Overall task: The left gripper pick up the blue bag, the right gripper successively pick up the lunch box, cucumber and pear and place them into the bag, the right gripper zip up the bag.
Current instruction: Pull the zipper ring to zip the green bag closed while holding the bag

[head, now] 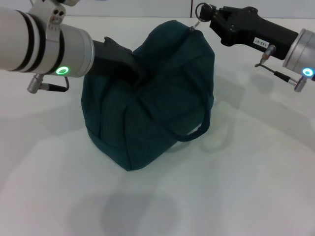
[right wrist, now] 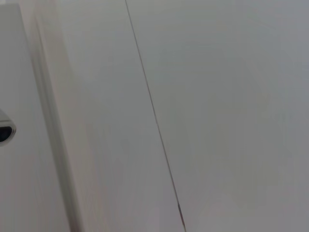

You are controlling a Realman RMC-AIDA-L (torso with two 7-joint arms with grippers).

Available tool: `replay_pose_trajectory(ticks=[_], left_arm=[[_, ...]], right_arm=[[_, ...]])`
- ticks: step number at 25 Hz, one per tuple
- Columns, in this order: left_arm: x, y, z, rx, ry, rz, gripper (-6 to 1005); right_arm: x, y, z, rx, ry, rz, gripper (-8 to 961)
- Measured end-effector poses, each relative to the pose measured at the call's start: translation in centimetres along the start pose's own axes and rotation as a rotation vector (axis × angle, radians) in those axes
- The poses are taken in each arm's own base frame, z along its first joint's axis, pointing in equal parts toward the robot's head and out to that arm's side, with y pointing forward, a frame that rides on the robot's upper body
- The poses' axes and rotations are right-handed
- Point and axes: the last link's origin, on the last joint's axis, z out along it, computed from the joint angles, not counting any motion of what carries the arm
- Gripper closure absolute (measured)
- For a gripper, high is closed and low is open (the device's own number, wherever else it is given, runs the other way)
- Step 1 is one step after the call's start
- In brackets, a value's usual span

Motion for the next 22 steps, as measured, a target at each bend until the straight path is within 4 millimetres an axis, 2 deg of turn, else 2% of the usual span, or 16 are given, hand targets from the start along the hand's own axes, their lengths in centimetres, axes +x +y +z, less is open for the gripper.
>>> replay_pose_trajectory(ticks=[12,22], left_arm=[[-0.1,-0.5,-0.3,0.004,0.020,-0.030,796],[-0.4,-0.8,-1.2,-0.039,0.104,-0.082,863]], right_arm=[[0.1,-0.2,-0.3,0.016,-0.014,0.018,946],[0.4,-1.5,-1.9,0.107,-0.095,0.138,946]])
